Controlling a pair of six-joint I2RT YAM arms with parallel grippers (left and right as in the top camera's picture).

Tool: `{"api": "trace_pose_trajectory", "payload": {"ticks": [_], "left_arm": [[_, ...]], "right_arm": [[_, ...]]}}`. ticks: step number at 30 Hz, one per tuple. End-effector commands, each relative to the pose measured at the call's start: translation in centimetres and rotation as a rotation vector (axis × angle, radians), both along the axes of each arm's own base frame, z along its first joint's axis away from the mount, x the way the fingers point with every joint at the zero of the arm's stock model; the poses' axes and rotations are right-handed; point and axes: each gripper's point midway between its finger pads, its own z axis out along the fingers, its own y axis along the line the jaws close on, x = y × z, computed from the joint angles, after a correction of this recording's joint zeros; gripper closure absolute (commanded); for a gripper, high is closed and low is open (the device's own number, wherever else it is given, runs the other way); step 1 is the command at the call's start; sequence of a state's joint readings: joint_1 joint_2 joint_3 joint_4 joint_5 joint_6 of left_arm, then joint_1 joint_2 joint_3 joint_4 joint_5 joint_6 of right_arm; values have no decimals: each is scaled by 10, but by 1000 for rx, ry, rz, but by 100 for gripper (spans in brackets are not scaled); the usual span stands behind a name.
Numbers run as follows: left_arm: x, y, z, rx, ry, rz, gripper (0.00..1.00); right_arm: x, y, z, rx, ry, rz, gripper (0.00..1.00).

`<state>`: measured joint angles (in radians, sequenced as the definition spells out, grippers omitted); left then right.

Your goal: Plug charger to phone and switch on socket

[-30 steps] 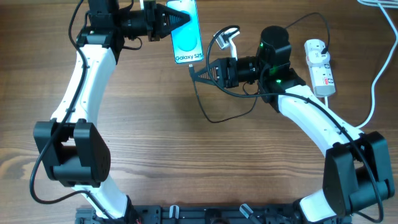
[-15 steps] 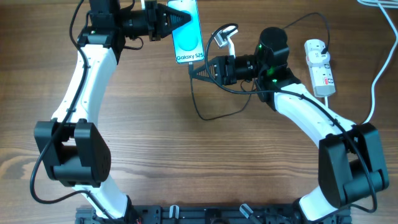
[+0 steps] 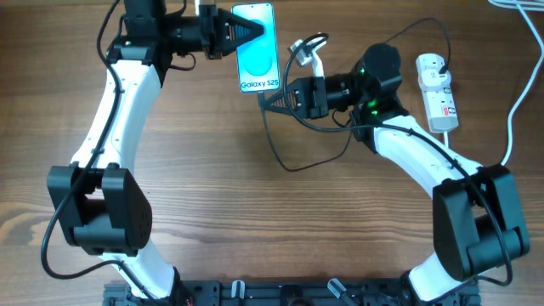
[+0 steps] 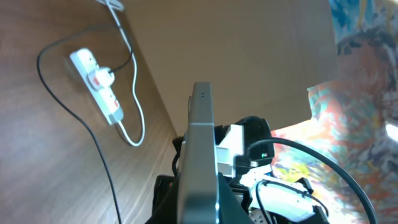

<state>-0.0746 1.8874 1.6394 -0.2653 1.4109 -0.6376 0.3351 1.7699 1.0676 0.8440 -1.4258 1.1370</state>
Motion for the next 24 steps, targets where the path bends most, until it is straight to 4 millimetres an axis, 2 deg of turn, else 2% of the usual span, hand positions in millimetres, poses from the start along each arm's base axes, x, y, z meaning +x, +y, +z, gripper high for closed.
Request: {"api": "trace_pose_trajectory", "payload": {"ticks": [1, 6, 9, 11, 15, 19, 22, 24], "left_arm": [[-23, -8, 2, -33, -51, -100, 96], [-22, -13, -9, 6, -17, -70, 96], [-16, -8, -6, 5, -53, -55, 96], [-2, 1, -10, 36, -35, 15, 96], [16, 18, -5, 41, -22, 98, 96], [28, 34, 5, 16, 15, 149, 96], [27, 34, 5, 15, 19, 147, 96], [24, 26, 5, 16, 25, 131, 96]], "right_arm": [[32, -10, 11, 34, -33, -150, 96], [33, -10, 11, 33, -27, -157, 95], [27, -10, 7, 21, -13, -118, 77], [22, -10, 6, 16, -15, -86, 54], [15, -11, 5, 11, -27, -46, 33], [17, -9, -7, -10, -13, -55, 29], [20, 1, -21, -39, 8, -90, 29], [18, 11, -23, -45, -3, -103, 34]]}}
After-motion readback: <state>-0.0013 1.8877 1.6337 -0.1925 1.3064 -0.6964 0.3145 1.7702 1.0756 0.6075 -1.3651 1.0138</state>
